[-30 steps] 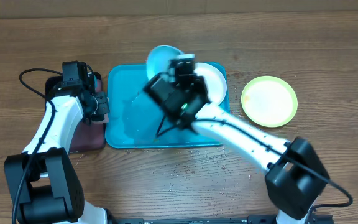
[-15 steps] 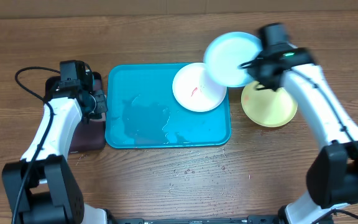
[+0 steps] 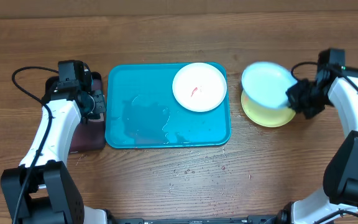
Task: Clean dirty plates on tray and stack at the side
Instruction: 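Lower the white plate onto the yellow plate and open the right gripper, then move the right gripper to the stained white plate and pull it center, then bring the sponge from the basin onto the stained plate with left gripper, then scrub the stained white plate with the left sponge while right gripper holds it, then return the sponge to the water basin with the left gripper, then lift the scrubbed white plate with the right gripper and tilt it up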
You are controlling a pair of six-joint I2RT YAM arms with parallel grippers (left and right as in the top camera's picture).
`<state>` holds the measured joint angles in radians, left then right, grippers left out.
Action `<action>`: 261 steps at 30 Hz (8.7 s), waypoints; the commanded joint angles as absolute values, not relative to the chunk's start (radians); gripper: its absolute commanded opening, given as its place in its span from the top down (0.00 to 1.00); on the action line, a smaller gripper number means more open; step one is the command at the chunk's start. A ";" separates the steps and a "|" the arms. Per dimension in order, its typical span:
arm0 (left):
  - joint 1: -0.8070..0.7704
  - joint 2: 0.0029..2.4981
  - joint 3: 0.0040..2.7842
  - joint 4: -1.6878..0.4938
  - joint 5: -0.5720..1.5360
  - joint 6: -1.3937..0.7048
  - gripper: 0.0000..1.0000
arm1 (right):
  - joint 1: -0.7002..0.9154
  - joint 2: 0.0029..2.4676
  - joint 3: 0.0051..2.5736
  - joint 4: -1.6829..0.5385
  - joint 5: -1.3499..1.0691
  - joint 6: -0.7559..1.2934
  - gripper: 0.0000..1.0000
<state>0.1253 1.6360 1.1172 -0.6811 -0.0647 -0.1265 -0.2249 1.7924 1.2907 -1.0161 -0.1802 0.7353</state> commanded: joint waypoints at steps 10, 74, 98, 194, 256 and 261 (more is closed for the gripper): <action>0.124 1.614 1.124 -0.678 -0.078 -0.112 0.96 | -0.225 1.763 1.212 -1.031 -0.176 0.725 0.96; 0.124 1.614 1.124 -0.675 -0.078 -0.112 0.96 | 0.358 1.980 1.232 -0.531 -0.207 0.752 0.96; -0.218 1.628 1.226 -0.653 0.192 -0.075 0.96 | 0.545 1.981 1.232 -0.426 -0.098 0.733 0.96; -0.216 1.860 1.415 -0.587 0.106 -0.121 0.96 | 0.545 1.981 1.232 -0.461 -0.086 0.733 0.96; 0.098 1.664 1.250 -0.740 -0.116 -0.087 0.96 | 0.551 1.869 1.306 -0.576 0.076 0.548 0.96; 0.120 1.664 1.193 -0.686 -0.184 -0.050 0.96 | 0.571 1.834 1.376 -0.693 0.251 0.446 0.96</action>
<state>0.1013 1.6905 1.2232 -0.7055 -0.1200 -0.1143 0.5518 1.8988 1.3079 -0.6609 0.0799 0.5491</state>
